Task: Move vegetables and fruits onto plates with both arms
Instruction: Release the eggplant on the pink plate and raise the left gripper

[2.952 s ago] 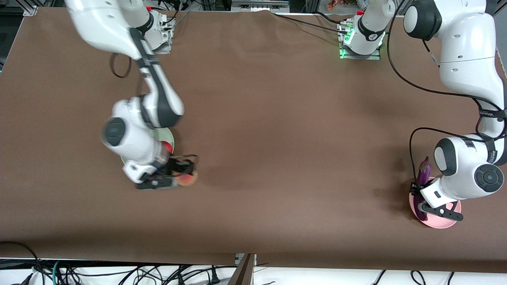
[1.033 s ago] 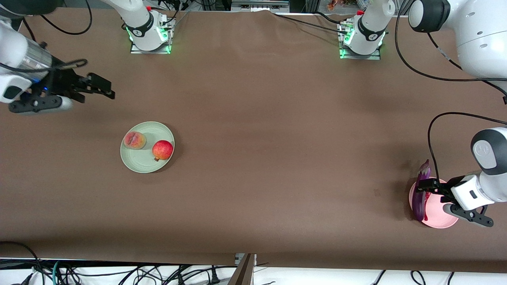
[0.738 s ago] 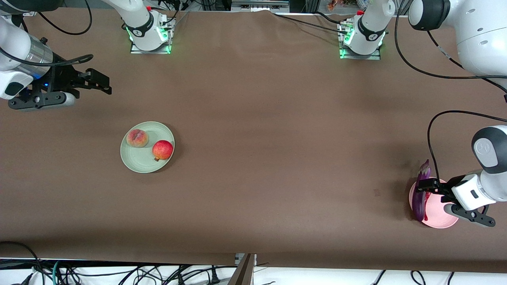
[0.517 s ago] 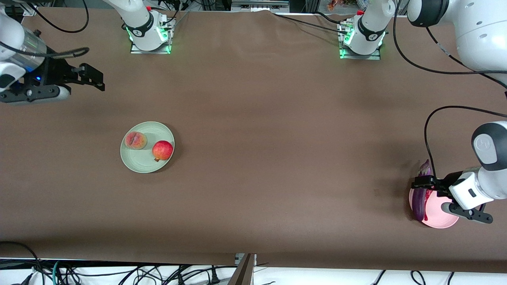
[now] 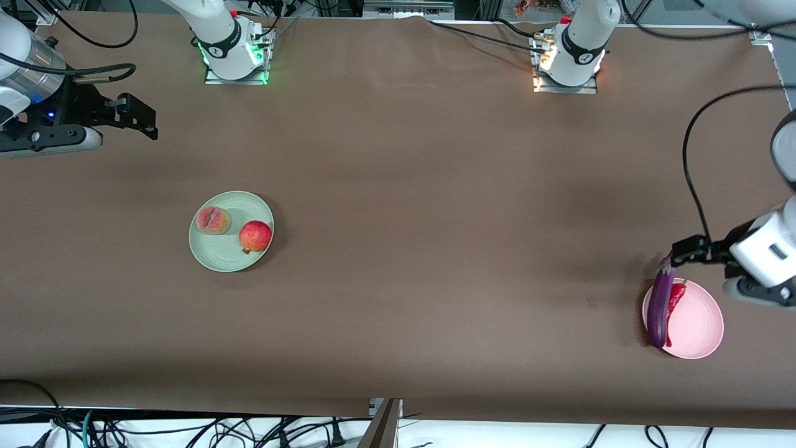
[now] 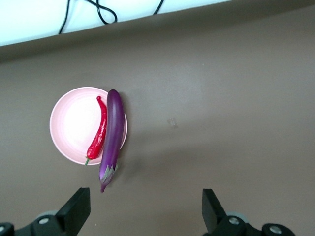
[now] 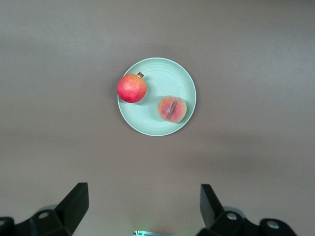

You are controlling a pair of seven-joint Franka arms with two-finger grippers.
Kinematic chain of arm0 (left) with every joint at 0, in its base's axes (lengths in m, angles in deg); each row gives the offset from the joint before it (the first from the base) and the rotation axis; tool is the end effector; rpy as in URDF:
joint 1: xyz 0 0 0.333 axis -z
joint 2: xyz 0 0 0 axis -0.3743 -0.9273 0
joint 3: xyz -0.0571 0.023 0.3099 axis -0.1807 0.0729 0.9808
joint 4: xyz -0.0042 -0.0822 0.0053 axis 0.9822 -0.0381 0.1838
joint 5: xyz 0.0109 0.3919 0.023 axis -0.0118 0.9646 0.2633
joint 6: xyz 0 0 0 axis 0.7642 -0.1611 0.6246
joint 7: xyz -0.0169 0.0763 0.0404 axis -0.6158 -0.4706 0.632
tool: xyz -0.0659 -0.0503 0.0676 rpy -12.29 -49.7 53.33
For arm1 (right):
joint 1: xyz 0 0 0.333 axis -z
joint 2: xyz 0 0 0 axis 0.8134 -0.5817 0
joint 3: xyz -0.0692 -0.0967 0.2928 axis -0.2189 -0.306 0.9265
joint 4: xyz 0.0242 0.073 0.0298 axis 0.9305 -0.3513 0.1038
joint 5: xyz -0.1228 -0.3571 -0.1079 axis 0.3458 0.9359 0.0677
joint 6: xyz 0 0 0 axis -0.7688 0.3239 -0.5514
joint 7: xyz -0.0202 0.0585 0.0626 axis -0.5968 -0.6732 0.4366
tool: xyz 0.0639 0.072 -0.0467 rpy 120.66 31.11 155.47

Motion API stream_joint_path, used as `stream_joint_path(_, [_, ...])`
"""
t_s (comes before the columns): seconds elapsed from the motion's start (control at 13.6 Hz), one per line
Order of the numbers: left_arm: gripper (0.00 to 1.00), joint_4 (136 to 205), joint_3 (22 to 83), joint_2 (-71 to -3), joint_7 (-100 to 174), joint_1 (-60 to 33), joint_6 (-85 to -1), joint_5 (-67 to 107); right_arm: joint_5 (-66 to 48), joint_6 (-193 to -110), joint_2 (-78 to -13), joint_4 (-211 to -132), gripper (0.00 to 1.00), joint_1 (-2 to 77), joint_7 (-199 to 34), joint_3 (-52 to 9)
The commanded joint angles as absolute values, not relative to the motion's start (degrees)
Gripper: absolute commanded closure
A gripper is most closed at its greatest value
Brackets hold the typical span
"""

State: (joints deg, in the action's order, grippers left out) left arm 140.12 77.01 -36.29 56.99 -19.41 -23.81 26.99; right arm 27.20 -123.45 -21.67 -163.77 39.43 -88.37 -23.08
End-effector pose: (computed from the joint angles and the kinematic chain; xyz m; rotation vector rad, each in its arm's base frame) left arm 0.6905 0.0256 0.5356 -3.1141 0.2753 -0.0847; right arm 0.5411 0.0759 0.6149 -3.1319 -0.1865 0.0971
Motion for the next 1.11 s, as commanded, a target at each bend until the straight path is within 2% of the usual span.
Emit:
stream_joint_path(0.0, [0.0, 149.51, 77.71, -26.2, 56.39, -19.87, -24.98, 28.14, 29.33, -123.58, -22.44, -162.06, 0.0, 39.67, -88.05, -22.07])
stream_joint_path(0.3, [0.0, 151.81, 79.03, -20.74, 51.23, -19.0, -20.42, 27.34, 29.6, -123.66, -23.24, -159.52, 0.0, 39.93, -88.14, -22.34])
stream_joint_path(0.52, [0.0, 153.55, 78.94, -17.84, 46.37, -17.68, -12.78, 27.43, 29.6, -123.4, -23.33, -158.54, 0.0, 40.37, -88.31, -22.42])
stream_joint_path(0.66, [0.0, 158.38, 78.94, -15.02, 45.84, -17.59, -12.23, 27.52, 29.34, -122.96, -23.86, -158.54, 0.0, 40.37, -88.05, -22.6])
stream_joint_path(1.03, [0.0, 158.41, 78.59, -15.27, 45.93, -17.67, -12.06, 28.22, 29.51, -123.23, -23.95, -158.54, 0.0, 40.36, -88.05, -22.6])
